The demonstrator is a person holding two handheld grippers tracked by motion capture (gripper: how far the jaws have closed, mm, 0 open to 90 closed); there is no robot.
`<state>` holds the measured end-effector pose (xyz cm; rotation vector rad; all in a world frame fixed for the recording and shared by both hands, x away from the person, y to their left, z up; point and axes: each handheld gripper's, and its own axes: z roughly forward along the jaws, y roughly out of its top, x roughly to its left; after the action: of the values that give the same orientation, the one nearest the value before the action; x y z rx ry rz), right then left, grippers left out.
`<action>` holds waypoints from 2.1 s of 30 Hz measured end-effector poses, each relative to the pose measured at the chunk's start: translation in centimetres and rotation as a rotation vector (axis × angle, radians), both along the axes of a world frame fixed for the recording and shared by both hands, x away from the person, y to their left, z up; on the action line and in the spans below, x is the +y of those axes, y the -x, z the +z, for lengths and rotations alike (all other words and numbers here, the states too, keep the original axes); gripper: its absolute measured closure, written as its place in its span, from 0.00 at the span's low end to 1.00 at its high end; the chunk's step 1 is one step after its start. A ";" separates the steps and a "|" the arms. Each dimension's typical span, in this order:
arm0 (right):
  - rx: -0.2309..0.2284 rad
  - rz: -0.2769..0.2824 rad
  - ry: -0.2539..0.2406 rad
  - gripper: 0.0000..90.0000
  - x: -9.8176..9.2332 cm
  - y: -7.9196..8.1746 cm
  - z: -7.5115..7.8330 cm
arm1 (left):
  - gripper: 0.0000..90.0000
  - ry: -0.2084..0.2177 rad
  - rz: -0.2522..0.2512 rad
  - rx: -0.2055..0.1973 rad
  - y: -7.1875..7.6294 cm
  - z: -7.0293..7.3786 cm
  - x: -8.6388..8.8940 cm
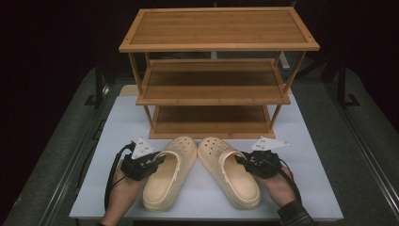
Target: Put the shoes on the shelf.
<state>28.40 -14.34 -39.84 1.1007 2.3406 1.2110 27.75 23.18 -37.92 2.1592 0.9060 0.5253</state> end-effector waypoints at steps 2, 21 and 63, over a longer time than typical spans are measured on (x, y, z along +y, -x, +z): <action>-0.003 0.005 -0.003 0.85 -0.2 0.0 0.1 | 0.86 0.009 -0.003 -0.007 0.0 0.2 -0.1; -0.062 -0.067 -0.004 0.85 -3.2 -3.5 2.1 | 0.85 0.030 -0.004 -0.073 -3.7 2.2 -1.8; -0.116 -0.263 0.018 0.84 -1.1 -11.9 0.4 | 0.85 0.006 0.144 -0.212 -12.5 -1.3 -7.9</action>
<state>40.31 -15.44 -39.44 1.2498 2.0417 1.1227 40.23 15.28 -39.18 1.9972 0.9467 0.8048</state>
